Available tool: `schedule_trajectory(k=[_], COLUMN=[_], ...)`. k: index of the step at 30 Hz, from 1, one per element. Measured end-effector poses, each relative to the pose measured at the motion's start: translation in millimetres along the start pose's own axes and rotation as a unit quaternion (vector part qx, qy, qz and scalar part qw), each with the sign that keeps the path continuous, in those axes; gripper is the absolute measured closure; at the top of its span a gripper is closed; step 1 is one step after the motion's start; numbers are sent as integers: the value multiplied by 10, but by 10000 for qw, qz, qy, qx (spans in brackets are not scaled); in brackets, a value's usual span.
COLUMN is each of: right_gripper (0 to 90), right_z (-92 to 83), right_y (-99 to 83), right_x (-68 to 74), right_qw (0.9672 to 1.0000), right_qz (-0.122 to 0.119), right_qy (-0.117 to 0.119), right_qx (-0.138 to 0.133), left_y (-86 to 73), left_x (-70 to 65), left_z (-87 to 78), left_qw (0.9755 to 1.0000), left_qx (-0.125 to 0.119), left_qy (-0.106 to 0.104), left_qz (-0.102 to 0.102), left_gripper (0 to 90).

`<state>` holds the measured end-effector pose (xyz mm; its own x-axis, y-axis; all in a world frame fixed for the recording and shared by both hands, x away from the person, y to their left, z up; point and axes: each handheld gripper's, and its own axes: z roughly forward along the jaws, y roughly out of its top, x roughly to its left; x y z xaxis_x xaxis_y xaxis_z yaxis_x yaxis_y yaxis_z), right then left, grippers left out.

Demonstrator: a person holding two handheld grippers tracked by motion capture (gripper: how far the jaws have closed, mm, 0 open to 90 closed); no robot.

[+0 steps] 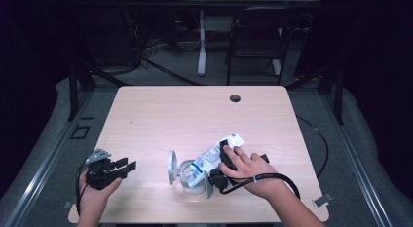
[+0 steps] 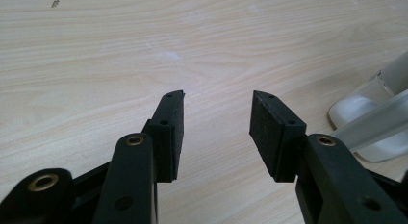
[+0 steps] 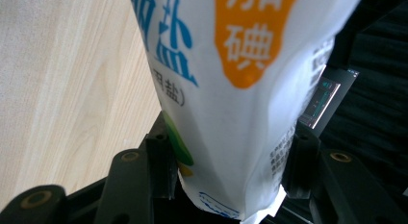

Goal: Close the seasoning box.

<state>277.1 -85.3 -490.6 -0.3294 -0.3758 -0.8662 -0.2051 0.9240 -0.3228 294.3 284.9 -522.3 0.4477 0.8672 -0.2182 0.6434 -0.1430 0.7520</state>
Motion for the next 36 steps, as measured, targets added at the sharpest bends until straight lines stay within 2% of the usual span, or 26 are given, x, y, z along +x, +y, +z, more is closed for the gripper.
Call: schedule_trajectory(k=[21,25,27,36], right_gripper=[507,508,508,510], right_z=[-2,-5,-4,-3], right_y=[-2,-3,-4,-6], right_x=[-2,-2,-3,-1], right_qw=[10000,10000,10000,10000], right_qz=[-58,-62,-60,-54], right_qy=[-25,-29,-28,-18], right_qx=[-25,-24,-28,-35], left_y=[-1,2,-5,-8], left_x=[-2,4,9,12], left_z=[5,-4,5,3], left_qw=[10000,10000,10000,9999], left_qx=[-16,21,-57,-63], left_qy=[-1,19,35,93], left_qz=[12,-5,-19,-31], left_gripper=[562,549,544,522])
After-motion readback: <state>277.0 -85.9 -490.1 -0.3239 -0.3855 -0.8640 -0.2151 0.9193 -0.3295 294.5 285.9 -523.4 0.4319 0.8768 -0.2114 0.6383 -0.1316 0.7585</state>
